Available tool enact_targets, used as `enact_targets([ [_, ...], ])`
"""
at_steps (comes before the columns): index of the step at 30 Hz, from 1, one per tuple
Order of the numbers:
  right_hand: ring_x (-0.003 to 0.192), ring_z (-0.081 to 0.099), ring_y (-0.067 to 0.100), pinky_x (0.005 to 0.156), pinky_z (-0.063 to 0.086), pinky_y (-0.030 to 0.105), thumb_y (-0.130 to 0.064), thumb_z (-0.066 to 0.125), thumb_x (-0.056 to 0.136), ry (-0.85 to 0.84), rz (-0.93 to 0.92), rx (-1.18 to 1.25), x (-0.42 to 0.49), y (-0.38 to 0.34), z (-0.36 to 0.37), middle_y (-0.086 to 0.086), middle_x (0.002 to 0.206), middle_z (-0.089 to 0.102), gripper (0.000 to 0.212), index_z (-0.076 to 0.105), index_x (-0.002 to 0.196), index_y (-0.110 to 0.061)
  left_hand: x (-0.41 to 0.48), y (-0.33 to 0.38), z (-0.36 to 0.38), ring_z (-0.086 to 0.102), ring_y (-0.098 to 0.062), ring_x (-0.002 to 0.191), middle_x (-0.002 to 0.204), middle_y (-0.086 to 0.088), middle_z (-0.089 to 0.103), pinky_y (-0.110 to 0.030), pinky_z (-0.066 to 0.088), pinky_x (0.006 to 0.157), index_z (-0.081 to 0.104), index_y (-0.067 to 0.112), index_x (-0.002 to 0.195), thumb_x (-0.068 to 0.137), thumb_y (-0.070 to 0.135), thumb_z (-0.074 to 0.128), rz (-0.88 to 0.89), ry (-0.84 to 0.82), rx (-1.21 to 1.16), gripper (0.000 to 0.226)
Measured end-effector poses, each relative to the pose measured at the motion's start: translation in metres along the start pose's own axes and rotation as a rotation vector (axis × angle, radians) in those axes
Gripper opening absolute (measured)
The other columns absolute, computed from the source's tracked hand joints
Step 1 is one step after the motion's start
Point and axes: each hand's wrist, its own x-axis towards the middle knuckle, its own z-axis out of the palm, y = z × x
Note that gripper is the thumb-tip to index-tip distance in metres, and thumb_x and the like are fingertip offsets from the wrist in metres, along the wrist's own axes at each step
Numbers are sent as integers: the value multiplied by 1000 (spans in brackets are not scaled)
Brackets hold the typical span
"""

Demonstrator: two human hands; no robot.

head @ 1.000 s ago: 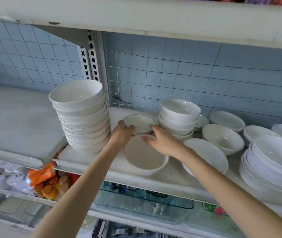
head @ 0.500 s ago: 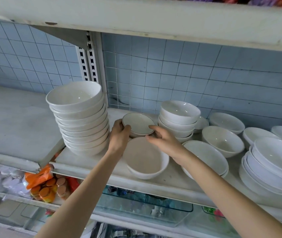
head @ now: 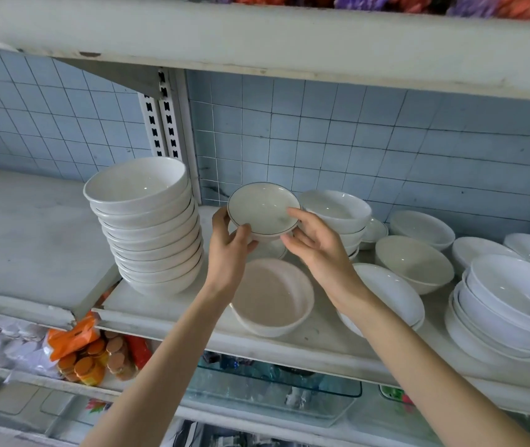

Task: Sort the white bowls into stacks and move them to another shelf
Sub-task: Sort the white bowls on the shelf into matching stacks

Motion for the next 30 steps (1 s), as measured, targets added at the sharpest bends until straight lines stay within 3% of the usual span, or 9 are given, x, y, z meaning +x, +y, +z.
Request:
enact_targets([
  [4,118,48,-8,83,43,6,-3,60,88,-2,-87,27,-16,-4,-4,-14,127,51,47,46,131,-15,-15,13,2,60,2,91,130,-2,50,-21,55,78,44,8,130,95,0,43,17,40,-106,36],
  [9,129,42,-2,103,39,19,-19,71,77,-15,-153,-74,-33,-8,-14,-15,138,46,72,36,139,-22,-35,24,-4,58,-20,115,129,-6,56,-23,55,71,51,9,126,91,3,51,18,-61,-158,35],
  [12,126,43,-1,104,41,26,-24,77,68,14,-162,-140,-48,-16,-21,-25,130,48,84,33,139,-29,-49,30,-3,59,-23,115,127,-5,59,-29,56,73,56,13,123,78,14,56,2,-171,-188,45],
  [15,122,45,-6,99,42,18,-19,78,61,43,-160,-128,-68,-26,-30,-28,129,44,98,24,143,-30,-65,35,1,61,-23,112,126,-2,60,-30,56,74,58,18,121,76,16,55,3,-285,-204,46],
  [18,121,44,-10,98,41,17,-39,82,55,79,-182,-205,-90,-29,-43,-37,125,45,93,28,131,-44,-81,38,9,62,-22,110,122,3,63,-28,56,72,60,25,115,75,17,56,-5,-379,-205,42],
  [22,125,45,1,104,41,29,-60,85,43,240,-197,-224,-119,-26,-60,-35,124,47,98,33,126,-51,-102,41,26,59,-21,109,121,1,61,-25,56,73,58,25,115,76,15,54,0,-496,-200,40],
  [25,122,48,1,98,44,26,-59,86,41,324,-224,-215,-143,-28,-75,-31,124,50,93,39,121,-52,-120,44,43,63,-5,98,118,5,63,-22,55,74,55,25,119,77,15,54,22,-592,-200,43],
  [30,113,51,-7,90,47,17,-33,86,49,377,-238,-227,-182,-39,-117,-39,114,53,88,40,123,-40,-159,47,86,63,-4,103,116,13,64,-23,55,78,49,22,132,81,19,53,26,-649,-194,51],
])
